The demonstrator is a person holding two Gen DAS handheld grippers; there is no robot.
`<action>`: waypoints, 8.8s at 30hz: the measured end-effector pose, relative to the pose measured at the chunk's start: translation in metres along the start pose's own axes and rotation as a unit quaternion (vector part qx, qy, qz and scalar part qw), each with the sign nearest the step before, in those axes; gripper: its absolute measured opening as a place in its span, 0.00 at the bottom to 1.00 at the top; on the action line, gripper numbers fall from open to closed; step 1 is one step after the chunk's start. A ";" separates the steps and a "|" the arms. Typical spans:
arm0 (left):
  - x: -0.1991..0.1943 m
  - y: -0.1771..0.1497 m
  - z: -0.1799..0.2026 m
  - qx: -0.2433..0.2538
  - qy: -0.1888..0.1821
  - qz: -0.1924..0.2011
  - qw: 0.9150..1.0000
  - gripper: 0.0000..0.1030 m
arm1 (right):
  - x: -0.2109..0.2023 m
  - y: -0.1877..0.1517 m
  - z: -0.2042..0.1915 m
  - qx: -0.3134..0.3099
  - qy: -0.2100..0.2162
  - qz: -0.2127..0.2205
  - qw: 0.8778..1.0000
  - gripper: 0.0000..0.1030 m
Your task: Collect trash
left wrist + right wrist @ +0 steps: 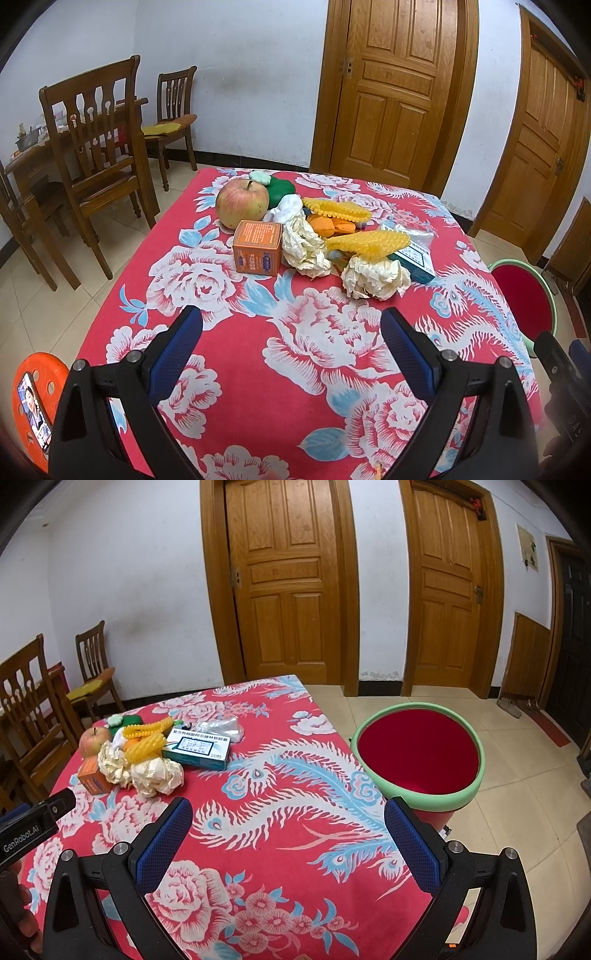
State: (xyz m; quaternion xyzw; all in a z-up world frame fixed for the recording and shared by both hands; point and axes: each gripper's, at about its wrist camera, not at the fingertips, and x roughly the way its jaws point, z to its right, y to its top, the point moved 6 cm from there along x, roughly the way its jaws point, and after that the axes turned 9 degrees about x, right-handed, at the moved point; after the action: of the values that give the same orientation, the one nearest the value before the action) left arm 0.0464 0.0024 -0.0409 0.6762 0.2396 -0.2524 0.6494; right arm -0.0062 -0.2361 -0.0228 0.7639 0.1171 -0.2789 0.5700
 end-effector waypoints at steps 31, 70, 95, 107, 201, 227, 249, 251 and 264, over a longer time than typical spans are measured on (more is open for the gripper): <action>0.032 0.017 -0.018 0.007 0.020 -0.017 1.000 0.94 | 0.024 0.013 0.002 0.010 0.021 0.001 1.000 1.00; 0.136 0.035 -0.060 -0.020 -0.094 -0.060 0.994 0.51 | 0.104 0.014 -0.089 -0.013 0.028 -0.095 0.995 1.00; 0.098 0.033 -0.065 -0.033 -0.128 -0.027 0.991 0.51 | 0.121 0.004 -0.162 -0.002 0.127 -0.153 0.980 0.11; 0.062 0.044 -0.047 -0.016 -0.132 0.002 0.991 0.51 | 0.072 0.028 -0.151 0.002 0.162 -0.095 0.982 0.10; 0.078 0.056 0.309 0.202 -0.284 -0.059 0.935 0.64 | 0.074 0.045 0.201 0.245 -0.026 -0.050 0.968 0.46; 0.063 0.079 0.131 0.095 -0.162 -0.025 0.982 0.64 | 0.062 0.040 0.092 0.161 0.042 -0.074 0.983 0.47; 0.101 0.069 0.001 0.024 -0.054 -0.053 0.997 0.64 | 0.071 0.024 0.039 0.117 0.057 -0.110 0.985 0.48; 0.107 0.066 -0.006 0.019 -0.049 -0.059 0.997 0.64 | 0.072 0.022 0.036 0.115 0.056 -0.113 0.985 0.48; 0.136 0.045 -0.023 -0.020 -0.079 -0.095 0.992 0.47 | 0.079 0.014 0.013 0.095 0.057 -0.133 0.985 0.49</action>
State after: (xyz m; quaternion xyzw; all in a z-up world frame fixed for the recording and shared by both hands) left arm 0.1789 0.0229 -0.0951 0.6156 0.2557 -0.3605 0.6525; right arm 0.0616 -0.2639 -0.0581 0.8065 0.2232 -0.3185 0.4453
